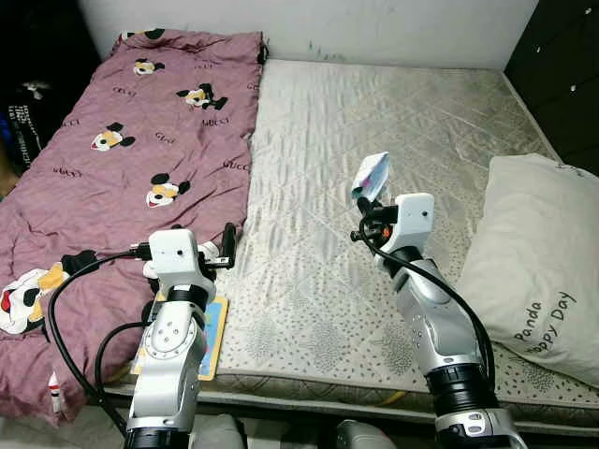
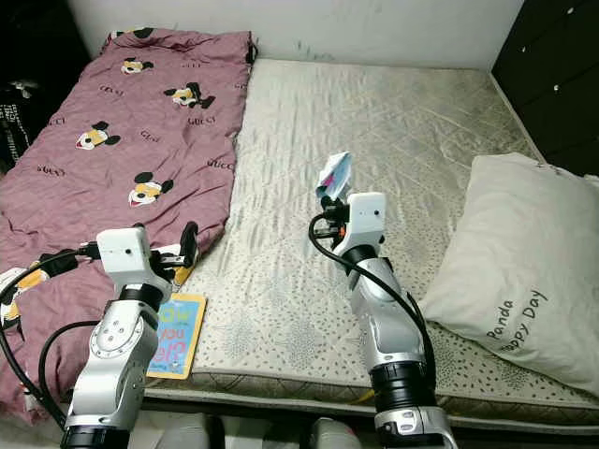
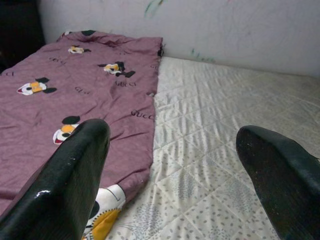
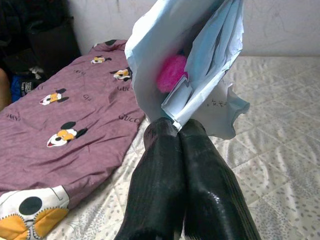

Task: Clean up the room

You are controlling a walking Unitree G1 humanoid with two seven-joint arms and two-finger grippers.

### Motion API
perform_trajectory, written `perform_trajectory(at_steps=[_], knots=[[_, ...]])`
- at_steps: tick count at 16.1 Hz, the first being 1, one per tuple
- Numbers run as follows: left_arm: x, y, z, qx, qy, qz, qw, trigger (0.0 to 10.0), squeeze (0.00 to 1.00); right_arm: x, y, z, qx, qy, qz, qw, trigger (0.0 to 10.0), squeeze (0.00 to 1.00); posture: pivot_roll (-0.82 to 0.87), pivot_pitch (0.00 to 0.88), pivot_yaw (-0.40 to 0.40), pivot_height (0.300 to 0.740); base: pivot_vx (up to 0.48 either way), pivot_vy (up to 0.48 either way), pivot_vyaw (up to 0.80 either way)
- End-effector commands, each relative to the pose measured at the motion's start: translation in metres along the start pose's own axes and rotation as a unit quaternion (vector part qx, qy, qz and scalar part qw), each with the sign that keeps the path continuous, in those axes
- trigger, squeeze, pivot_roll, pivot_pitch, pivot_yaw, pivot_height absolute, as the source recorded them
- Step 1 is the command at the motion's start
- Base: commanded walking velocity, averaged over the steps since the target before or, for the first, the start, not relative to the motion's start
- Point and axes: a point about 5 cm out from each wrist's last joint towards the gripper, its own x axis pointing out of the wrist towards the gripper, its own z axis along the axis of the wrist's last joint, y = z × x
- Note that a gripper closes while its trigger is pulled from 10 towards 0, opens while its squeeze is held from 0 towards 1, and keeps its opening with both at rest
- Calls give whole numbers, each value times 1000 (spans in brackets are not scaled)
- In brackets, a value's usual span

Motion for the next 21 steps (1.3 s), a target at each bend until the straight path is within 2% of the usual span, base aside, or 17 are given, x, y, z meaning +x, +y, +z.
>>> perform_trajectory(at_steps=[1,5,7,10,21], knots=[[0,1,-2,6,7,4,1000,10000,0,2,2,4,-4,-4,7,1000,10000,0,-4,46,-2,740,0,0,0],[0,1,-2,6,7,4,1000,10000,0,2,2,4,-4,-4,7,1000,10000,0,-4,46,-2,740,0,0,0],[0,-1,-2,-14,8,6,1000,10000,0,4,5,6,-14,-8,16,1000,10000,0,-3,54,-14,740,0,0,0],[1,-1,-2,-20,8,6,1000,10000,0,5,4,6,-18,-8,16,1000,10000,0,-3,53,-13,740,0,0,0],[2,-2,-1,-15,4,2,1000,10000,0,5,4,7,-26,-13,19,999,10000,0,-4,53,-11,740,0,0,0]])
